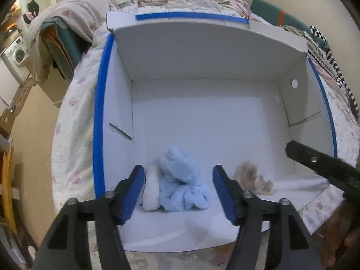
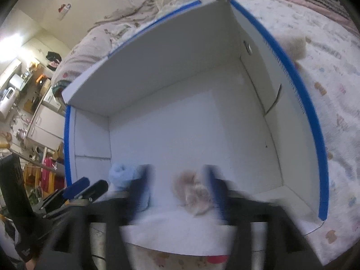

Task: Organize soft objects
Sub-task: 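Carry the blue plush into the box with the left gripper while the right gripper carries the beige scrunchie in, then open both grippers and lift them out of the box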

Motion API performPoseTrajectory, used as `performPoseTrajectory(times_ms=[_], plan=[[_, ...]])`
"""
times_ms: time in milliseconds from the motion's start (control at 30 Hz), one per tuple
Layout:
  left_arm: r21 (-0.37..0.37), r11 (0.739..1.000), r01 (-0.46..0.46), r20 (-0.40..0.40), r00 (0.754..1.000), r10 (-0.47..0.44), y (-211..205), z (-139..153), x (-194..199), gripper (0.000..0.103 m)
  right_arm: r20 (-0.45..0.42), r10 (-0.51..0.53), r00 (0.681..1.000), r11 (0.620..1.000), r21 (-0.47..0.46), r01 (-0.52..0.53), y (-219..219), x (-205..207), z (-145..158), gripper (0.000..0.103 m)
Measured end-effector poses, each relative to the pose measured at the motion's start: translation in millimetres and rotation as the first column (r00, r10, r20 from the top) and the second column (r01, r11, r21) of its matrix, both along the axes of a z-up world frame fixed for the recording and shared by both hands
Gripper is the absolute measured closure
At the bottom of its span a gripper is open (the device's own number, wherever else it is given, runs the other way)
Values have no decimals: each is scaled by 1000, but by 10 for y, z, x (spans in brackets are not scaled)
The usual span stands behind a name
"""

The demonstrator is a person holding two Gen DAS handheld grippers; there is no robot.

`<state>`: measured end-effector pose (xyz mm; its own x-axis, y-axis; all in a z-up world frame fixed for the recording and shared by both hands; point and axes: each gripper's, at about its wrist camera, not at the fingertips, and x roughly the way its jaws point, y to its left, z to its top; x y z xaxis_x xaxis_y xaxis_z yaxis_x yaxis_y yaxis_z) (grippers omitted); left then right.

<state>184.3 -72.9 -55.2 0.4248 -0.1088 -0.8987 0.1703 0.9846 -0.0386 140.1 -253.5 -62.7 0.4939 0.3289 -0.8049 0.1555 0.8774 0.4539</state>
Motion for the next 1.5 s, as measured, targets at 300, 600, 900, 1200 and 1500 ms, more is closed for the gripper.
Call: performPoseTrajectory(times_ms=[300, 600, 900, 1200, 1500], plan=[[4, 1000, -10, 20, 1000, 10, 23, 61, -4, 39, -3, -19, 1000, 1000, -3, 19, -42, 2, 5, 16], [27, 1000, -5, 47, 999, 4, -3, 97, -17, 39, 0, -16, 1000, 1000, -1, 16, -29, 14, 28, 16], [4, 999, -44, 89, 995, 43, 132, 282, -160, 39, 23, -22, 999, 1000, -4, 22, -12, -111, 123, 16], [-31, 995, -94, 131, 987, 97, 363, 485, -447, 39, 60, -55, 997, 997, -46, 58, -92, -391, 300, 16], [-42, 991, -124, 146, 981, 129, 555, 510, -729, 39, 118, -40, 992, 993, -104, 53, -76, -689, 477, 16]])
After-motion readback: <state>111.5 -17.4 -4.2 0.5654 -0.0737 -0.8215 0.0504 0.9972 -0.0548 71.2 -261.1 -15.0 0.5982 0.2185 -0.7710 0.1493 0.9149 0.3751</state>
